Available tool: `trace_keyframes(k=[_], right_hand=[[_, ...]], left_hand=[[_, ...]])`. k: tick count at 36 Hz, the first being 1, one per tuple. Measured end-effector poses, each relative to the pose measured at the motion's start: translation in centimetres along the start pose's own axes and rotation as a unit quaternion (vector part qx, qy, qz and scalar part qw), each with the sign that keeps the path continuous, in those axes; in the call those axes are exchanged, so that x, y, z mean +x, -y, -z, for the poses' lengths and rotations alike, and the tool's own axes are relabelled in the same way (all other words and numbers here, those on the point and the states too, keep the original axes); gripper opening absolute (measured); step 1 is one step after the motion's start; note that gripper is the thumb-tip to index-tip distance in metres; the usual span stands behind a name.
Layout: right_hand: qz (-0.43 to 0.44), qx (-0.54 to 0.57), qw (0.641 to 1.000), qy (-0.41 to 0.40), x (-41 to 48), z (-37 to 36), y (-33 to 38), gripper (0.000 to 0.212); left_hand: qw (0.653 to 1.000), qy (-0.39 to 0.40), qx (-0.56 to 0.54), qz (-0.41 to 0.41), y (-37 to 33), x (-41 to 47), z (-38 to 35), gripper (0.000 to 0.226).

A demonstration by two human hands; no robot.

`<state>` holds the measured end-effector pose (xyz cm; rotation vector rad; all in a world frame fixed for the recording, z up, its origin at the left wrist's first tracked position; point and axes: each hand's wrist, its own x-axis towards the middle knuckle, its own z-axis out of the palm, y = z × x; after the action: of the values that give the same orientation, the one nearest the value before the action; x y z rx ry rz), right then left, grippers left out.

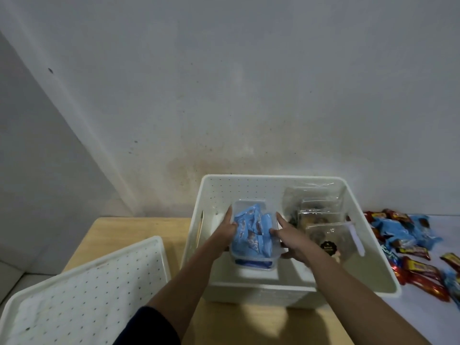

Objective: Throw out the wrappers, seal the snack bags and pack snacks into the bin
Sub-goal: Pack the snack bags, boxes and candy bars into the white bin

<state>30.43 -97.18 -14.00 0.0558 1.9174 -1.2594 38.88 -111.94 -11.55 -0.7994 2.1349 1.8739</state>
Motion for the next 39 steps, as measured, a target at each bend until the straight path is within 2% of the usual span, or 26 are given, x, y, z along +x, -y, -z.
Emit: trace_keyframes(k=[9, 12, 15, 18, 21, 24, 26, 28, 31, 39], right_hand=[[0.014, -0.031, 0.999, -0.009, -0.8, 0.0, 0.1, 0.067], [0.033, -0.046, 0.998, -0.008, -1.5, -0.1, 0.1, 0.068], [0.033, -0.052, 0.998, -0.007, -1.9, 0.0, -0.2, 0.071], [0.044, -0.053, 0.998, 0.002, -2.3, 0.0, -0.3, 0.071], [0.053, -0.061, 0.997, 0.003, -2.4, -0.1, -0.3, 0.072], [0.052, -0.059, 0.997, -0.001, -2.2, -0.2, 0.0, 0.073], [0.045, -0.063, 0.997, -0.005, -2.1, -0.4, 0.2, 0.072], [0.042, -0.066, 0.997, -0.007, -1.9, -0.6, 0.5, 0.072], [0.041, -0.068, 0.997, -0.006, -1.6, -0.9, 0.8, 0.071], [0.041, -0.045, 0.998, -0.009, -0.5, -3.0, 2.3, 0.071]], left_hand=[[0.999, -0.016, 0.048, -0.002, 0.2, 0.3, -0.3, 0.060], [0.990, -0.079, 0.108, -0.046, 0.3, 0.6, 0.0, 0.058], [0.962, -0.162, 0.174, -0.136, -0.3, 0.3, 1.2, 0.054], [0.918, -0.220, 0.229, -0.236, -1.6, -0.3, 3.5, 0.052], [0.899, -0.248, 0.276, -0.234, -2.1, -0.5, 6.0, 0.050], [0.914, -0.231, 0.285, -0.175, -1.2, -0.6, 7.6, 0.049], [0.942, -0.202, 0.227, -0.141, -0.7, -1.4, 7.7, 0.048], [0.959, -0.171, 0.168, -0.153, -0.3, -2.1, 7.4, 0.045], [0.963, -0.160, 0.115, -0.182, 0.3, -2.2, 7.3, 0.037], [0.967, -0.161, 0.072, -0.183, 0.9, -1.6, 7.6, 0.040]])
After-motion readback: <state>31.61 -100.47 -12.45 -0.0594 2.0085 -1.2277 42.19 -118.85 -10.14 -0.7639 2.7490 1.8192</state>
